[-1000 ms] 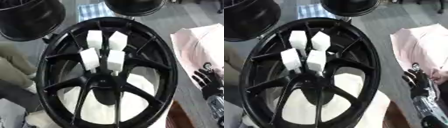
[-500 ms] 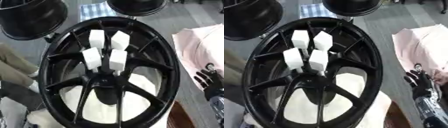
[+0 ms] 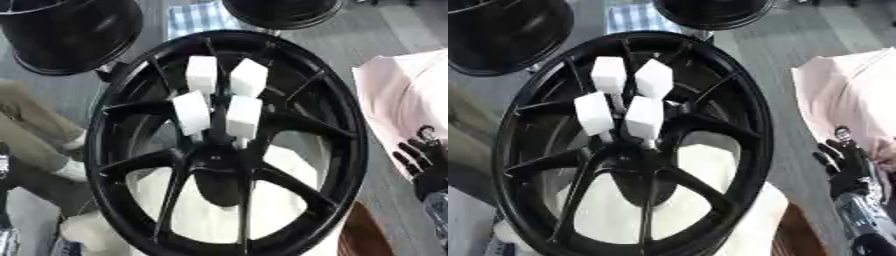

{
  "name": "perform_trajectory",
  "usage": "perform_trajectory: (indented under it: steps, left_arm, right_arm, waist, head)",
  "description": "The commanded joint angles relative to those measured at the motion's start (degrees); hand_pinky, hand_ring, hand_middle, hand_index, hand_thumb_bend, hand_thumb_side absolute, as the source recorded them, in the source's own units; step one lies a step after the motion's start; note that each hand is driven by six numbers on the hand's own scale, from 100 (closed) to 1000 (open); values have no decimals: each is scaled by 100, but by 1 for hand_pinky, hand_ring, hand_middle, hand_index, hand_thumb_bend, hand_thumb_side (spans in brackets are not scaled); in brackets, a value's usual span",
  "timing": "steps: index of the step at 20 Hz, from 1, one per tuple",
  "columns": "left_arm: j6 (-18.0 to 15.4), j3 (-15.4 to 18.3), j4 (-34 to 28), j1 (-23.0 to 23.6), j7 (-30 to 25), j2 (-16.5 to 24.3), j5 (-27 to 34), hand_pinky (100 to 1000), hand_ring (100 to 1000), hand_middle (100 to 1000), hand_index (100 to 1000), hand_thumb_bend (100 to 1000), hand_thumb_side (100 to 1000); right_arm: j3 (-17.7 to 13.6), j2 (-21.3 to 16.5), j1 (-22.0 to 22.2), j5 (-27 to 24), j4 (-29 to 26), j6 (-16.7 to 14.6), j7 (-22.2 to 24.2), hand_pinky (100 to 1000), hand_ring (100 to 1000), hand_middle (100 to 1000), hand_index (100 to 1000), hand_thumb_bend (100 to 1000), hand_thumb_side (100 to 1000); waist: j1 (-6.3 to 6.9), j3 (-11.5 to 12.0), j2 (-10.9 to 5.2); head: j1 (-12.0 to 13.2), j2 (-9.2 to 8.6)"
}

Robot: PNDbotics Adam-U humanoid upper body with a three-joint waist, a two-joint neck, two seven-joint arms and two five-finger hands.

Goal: Pull the pin out of the wheel hub.

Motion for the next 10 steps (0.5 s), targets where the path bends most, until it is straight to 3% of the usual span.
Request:
perform_trajectory:
  steps: [1, 6, 10]
  left_arm:
    - [20, 19, -135, -36, 28, 204, -1, 657, 437, 418, 655, 430, 749]
    - [48, 40, -148, 5, 46, 287, -34, 657, 438, 418, 655, 432, 749]
    - [55, 46, -144, 43, 60, 356, -68, 657, 438, 418, 655, 431, 750]
  right_arm:
    - [-183, -348, -189, 361, -717, 261, 392, 737, 769, 621, 723, 142, 406]
    - [-293, -1434, -783, 1397, -2024, 921, 1975, 788, 802, 690, 769, 168, 389]
    - [-198, -2479, -1398, 1483, -2683, 1178, 2771, 810, 802, 708, 778, 207, 348]
  waist:
    - [-63, 2, -137]
    - [-168, -29, -185]
    - [-247, -50, -210]
  head:
    - [4, 57]
    - [-31, 136]
    - [-65, 182]
